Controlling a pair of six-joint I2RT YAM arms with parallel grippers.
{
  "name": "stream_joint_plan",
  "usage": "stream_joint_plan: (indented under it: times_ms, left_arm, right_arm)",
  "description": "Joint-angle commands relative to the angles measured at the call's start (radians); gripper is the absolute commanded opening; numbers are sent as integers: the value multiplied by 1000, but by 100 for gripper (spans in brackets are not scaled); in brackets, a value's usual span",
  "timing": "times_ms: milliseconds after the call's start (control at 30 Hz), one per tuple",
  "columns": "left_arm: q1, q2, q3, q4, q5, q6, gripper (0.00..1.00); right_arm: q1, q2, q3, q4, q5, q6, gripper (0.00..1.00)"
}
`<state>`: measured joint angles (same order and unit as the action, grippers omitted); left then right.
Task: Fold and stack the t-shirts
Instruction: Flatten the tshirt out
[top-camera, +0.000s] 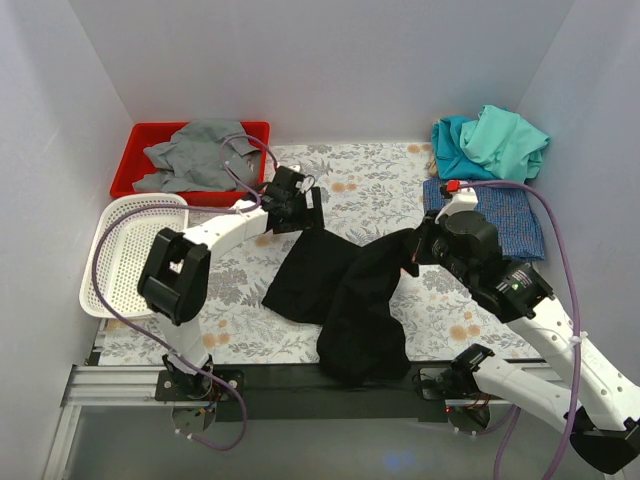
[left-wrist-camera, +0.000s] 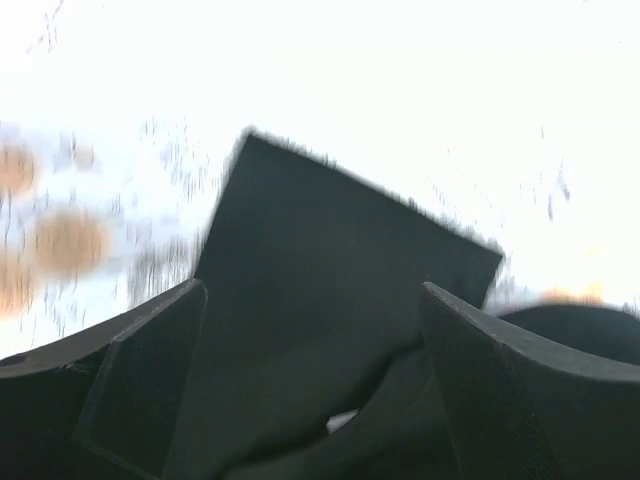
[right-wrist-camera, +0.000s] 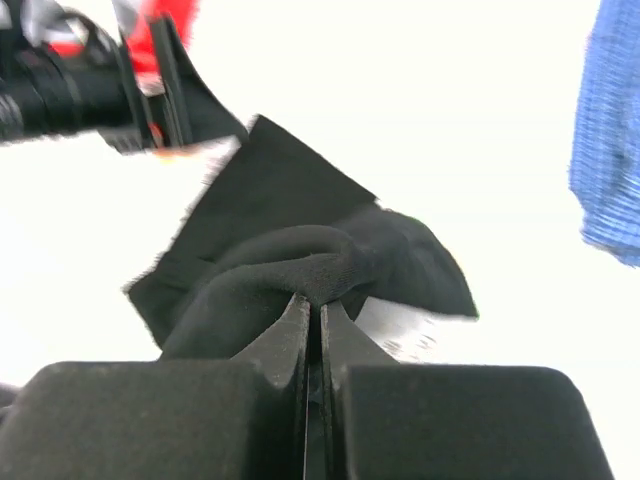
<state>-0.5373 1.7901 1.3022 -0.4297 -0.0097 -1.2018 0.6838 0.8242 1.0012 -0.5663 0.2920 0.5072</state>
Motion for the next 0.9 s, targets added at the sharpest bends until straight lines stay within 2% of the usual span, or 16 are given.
stream_joint_plan:
  times_ms: [0,167,367,433,567,867]
  left_arm:
    - [5,114,112,22,-88,-8,86]
    - [7,293,277,-15,-85,-24,86]
    - [5,399,362,-67,-122,-13,86]
    - [5,408,365,-72,-121,-13,84]
    - [7,393,350,-90,-90,-13,64]
    - [-10,299,215,-86,-68,18,63]
  right_arm:
    - [2,0,2,-69,108,-19,1]
    - [2,-8,26,-84,150,-41,1]
    - [2,1,51,-90,167,-45,1]
    - [2,3,51,-87,171,-41,1]
    - [2,4,53,-87,191,-42,1]
    - [0,15,34,-87,191,-33,1]
